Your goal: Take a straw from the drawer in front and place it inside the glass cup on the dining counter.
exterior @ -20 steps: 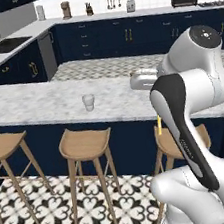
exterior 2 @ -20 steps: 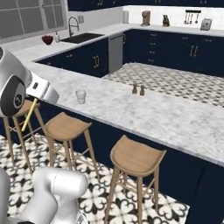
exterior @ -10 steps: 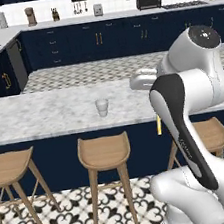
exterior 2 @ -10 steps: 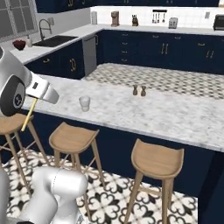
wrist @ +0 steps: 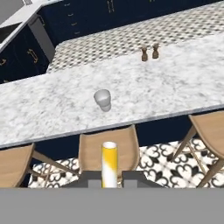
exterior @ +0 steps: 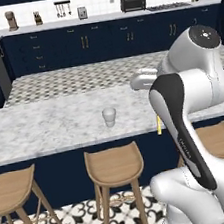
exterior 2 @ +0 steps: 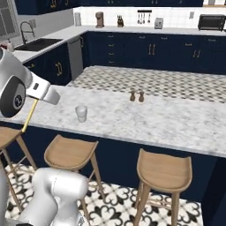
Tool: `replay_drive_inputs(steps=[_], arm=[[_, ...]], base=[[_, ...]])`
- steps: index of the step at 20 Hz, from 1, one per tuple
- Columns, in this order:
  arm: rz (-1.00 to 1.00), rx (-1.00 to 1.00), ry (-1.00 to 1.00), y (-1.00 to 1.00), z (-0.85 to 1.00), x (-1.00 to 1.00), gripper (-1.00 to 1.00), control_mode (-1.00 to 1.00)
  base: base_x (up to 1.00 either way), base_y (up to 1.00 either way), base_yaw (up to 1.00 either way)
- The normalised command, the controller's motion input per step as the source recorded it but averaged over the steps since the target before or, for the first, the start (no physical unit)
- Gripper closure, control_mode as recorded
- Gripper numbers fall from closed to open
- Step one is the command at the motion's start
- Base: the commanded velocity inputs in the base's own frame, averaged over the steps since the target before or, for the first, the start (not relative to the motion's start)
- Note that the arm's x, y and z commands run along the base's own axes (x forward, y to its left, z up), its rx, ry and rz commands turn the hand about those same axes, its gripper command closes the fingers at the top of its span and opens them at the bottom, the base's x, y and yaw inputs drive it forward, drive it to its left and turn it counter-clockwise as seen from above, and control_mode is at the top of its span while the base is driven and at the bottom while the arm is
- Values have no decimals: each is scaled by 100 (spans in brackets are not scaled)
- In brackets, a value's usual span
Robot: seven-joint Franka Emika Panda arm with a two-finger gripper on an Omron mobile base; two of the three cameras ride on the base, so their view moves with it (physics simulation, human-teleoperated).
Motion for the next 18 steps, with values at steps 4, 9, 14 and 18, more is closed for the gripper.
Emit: replay_drive_inputs(steps=[4, 9, 14, 18], arm=[[0, 0, 0, 0, 0, 0, 100, 100], [0, 0, 0, 0, 0, 0, 100, 100], [-8, 0, 5, 9, 0, 46, 100, -100], [-11, -4, 2, 5, 0, 52, 100, -100]], base=[[74, 30, -13], [69, 29, -12], [13, 6, -2], [0, 0, 0]])
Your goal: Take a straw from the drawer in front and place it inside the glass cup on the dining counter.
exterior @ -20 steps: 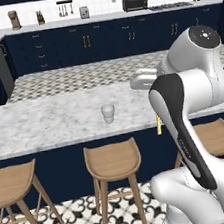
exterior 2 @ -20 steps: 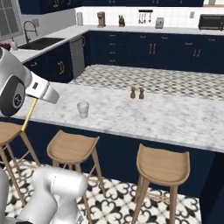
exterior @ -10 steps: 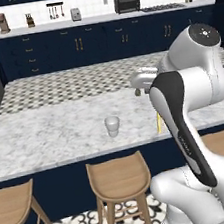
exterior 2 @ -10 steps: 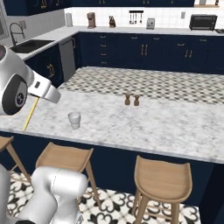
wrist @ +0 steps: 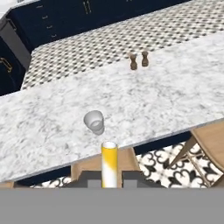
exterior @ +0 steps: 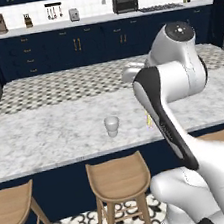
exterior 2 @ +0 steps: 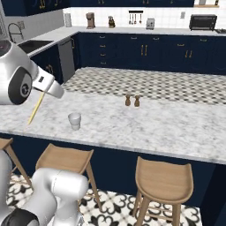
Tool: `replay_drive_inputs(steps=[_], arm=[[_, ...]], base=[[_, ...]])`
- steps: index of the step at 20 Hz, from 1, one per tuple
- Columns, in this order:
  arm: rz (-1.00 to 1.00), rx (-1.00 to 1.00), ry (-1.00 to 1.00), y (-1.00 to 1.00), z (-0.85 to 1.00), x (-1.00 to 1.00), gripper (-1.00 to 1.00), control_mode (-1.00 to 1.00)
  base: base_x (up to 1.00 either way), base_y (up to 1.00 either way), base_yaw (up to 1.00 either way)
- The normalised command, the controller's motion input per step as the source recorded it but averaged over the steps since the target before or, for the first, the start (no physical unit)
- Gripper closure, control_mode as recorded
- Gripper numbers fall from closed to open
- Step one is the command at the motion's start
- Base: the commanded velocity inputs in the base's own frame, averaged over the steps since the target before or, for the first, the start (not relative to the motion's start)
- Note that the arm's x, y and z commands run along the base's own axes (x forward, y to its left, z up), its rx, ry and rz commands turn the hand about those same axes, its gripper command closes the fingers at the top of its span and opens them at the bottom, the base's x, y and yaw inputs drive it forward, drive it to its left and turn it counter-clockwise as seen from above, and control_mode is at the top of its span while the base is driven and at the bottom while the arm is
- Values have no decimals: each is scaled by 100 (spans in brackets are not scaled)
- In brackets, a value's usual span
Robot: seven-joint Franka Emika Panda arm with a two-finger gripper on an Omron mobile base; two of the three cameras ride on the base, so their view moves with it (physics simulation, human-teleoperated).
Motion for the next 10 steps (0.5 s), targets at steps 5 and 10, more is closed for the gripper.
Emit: replay_drive_inputs(steps=[5, 10], arm=[[-17, -22, -3, 22, 0, 44, 100, -100], [-20, -31, -7, 34, -21, 28, 100, -100]], base=[[0, 0, 0], [0, 0, 0]])
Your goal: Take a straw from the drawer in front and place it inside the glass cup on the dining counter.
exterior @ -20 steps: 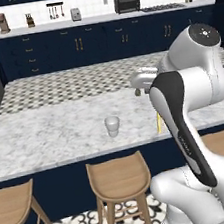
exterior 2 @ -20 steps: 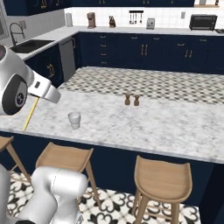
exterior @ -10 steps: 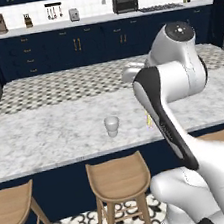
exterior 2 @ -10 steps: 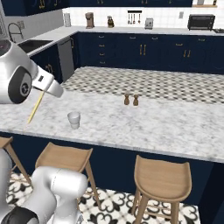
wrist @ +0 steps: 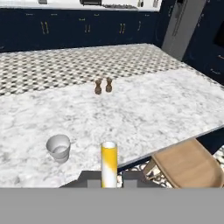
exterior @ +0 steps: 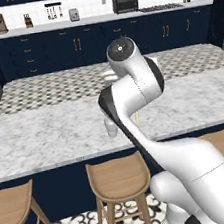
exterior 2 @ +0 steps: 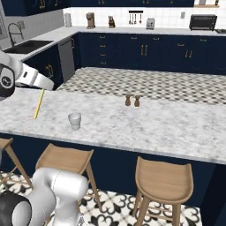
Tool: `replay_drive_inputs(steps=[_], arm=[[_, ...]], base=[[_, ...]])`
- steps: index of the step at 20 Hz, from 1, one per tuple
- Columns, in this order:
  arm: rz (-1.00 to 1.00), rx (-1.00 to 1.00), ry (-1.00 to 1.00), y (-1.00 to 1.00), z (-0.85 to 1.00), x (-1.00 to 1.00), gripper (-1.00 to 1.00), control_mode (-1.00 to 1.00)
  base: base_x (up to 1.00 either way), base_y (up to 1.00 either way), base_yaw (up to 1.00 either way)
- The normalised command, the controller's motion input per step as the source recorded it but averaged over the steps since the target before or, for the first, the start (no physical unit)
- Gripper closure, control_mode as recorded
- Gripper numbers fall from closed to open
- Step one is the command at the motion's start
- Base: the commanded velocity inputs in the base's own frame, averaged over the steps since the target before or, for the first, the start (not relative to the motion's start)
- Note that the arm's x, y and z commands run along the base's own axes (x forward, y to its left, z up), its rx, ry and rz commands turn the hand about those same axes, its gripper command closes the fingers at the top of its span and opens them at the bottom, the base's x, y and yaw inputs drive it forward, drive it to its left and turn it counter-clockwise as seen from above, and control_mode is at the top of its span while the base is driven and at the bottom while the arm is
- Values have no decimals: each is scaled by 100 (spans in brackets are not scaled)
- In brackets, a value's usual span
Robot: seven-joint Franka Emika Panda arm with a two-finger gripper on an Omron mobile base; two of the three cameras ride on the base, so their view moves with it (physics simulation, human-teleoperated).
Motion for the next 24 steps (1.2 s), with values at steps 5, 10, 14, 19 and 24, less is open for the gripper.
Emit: replay_drive_inputs(steps=[5, 10, 14, 19, 24], arm=[[-20, -32, -7, 23, -38, 21, 100, -100], [-17, -23, -4, 0, -28, 40, 100, -100], [-14, -12, -4, 0, -7, 56, 100, -100], [-14, -10, -1, 0, 0, 59, 100, -100], [-13, -8, 0, 0, 0, 48, 100, -100]], base=[[0, 0, 0], [0, 0, 0], [0, 0, 0], [0, 0, 0], [0, 0, 0]])
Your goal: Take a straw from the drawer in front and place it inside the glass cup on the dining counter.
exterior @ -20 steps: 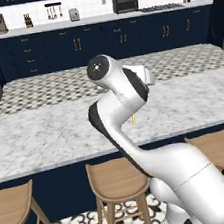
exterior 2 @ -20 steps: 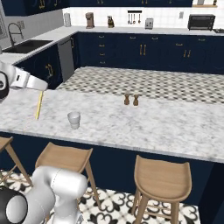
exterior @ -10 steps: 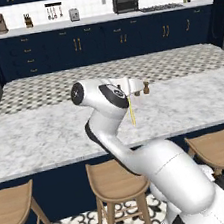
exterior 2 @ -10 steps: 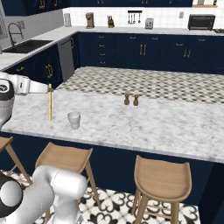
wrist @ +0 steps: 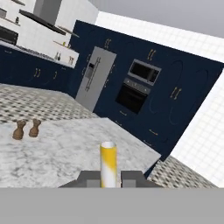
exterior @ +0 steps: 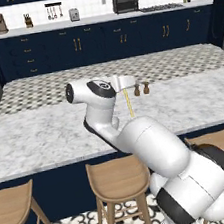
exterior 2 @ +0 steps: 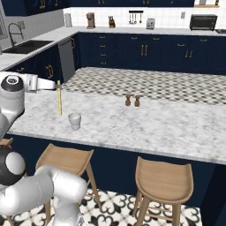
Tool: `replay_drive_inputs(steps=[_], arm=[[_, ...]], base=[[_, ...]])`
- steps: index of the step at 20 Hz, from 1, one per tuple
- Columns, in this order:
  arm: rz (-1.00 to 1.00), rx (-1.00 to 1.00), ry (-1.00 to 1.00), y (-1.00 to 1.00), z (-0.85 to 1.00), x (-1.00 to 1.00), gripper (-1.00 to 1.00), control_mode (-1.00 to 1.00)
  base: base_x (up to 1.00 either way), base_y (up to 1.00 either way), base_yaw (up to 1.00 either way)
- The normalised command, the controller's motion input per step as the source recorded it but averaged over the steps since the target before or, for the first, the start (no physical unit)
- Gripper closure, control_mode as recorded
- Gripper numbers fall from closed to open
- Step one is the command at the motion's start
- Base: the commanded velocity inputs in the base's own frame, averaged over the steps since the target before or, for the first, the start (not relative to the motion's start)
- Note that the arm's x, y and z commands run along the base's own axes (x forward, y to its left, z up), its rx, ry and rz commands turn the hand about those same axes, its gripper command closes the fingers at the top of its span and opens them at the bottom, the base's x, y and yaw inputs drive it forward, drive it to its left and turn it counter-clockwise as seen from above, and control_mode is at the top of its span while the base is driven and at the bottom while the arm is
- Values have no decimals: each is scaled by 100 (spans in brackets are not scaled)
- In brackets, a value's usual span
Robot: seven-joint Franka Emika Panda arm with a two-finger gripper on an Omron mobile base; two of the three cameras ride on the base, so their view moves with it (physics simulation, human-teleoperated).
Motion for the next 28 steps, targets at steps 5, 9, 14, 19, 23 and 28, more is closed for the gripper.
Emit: replay_drive_inputs(steps=[5, 9, 14, 19, 23, 28], arm=[[-10, -3, 0, 12, -19, 4, 100, -100], [-4, 0, -4, 15, -22, 1, 100, -100], [-1, 0, -11, 0, -14, 27, 100, -100], [0, 0, -6, 0, -28, 29, 100, -100], [0, 0, -7, 0, -22, 20, 100, -100], [0, 0, -7, 0, -16, 33, 100, -100]], base=[[0, 0, 0], [0, 0, 0], [0, 0, 0], [0, 0, 0], [0, 0, 0], [0, 0, 0]])
